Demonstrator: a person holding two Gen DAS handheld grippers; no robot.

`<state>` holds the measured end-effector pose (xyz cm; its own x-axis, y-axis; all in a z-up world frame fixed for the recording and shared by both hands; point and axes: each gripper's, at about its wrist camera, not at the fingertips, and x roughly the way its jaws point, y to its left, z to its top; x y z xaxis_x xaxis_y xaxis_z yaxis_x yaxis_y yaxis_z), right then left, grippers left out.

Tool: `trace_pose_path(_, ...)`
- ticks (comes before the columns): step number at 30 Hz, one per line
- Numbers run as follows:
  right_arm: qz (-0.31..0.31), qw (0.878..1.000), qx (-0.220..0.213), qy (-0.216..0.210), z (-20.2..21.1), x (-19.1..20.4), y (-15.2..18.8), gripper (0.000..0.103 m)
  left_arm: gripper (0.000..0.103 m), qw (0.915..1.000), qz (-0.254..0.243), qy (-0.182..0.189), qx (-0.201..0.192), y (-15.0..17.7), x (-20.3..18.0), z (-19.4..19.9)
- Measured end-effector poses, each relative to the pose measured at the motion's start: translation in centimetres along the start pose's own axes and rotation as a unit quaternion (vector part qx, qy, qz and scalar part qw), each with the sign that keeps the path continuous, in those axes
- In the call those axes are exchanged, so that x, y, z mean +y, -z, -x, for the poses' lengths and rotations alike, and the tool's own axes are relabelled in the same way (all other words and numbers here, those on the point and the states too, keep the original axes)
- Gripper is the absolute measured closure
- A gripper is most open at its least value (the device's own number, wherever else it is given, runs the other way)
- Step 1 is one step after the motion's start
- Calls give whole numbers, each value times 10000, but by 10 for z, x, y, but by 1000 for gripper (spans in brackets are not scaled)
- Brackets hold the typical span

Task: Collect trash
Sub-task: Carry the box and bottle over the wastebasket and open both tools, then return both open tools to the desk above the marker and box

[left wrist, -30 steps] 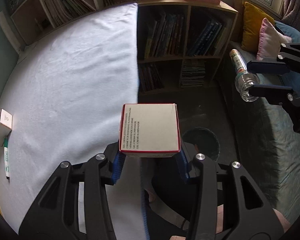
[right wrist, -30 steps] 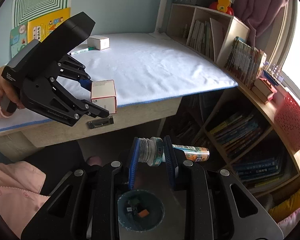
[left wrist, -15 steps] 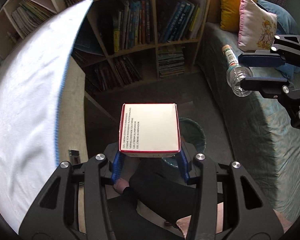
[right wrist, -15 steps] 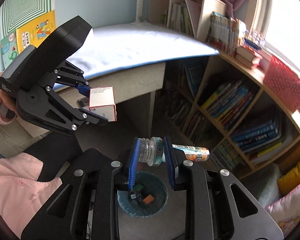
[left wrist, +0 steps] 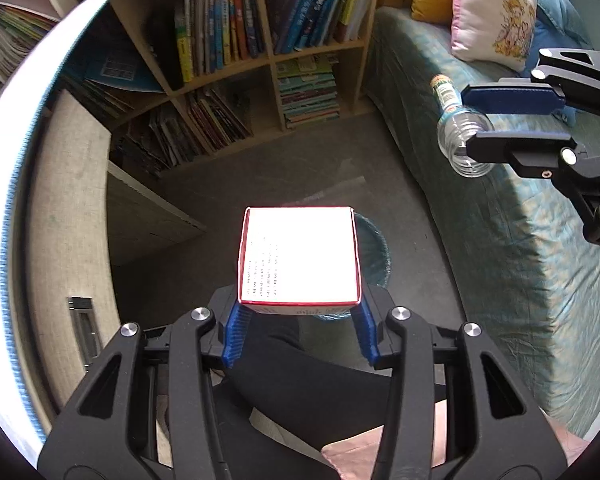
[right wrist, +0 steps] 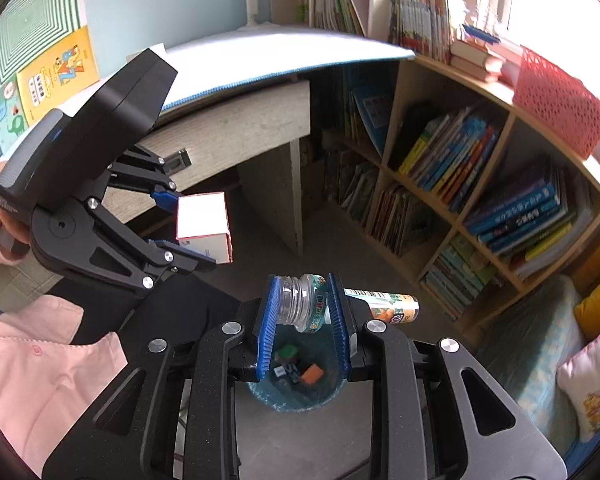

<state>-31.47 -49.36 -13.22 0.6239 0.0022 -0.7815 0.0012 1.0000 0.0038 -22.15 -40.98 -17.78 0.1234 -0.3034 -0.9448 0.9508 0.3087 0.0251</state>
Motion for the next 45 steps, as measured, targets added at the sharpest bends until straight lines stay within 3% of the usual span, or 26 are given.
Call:
trace_pose_path(20,-277,9988,326,-253,-22,-3,31,77,61,9987,-171,243,422,15,-30,-45)
trace_pose_path(37,-386,9973,459,-419,-31,-3,38,77,59,9980,-271,316,485,18,-40,-56)
trace_pose_path(38,-400,9972,469,-416,-31,-4,39,76,57,9980,-317,289,469,18,-43,-56)
trace_pose_path(40,-465,9974,421,-356,-29,-6,40,62,32,9980,-413,166,440,19,-47,-55)
trace_pose_path(41,-542,9972,373,-363,-28,-9,41,48,28,9979,-478,130,414,20,-49,-54)
trace_pose_path(45,-764,9957,372,-381,-26,-19,42,44,23,9978,-510,81,423,21,-49,-55)
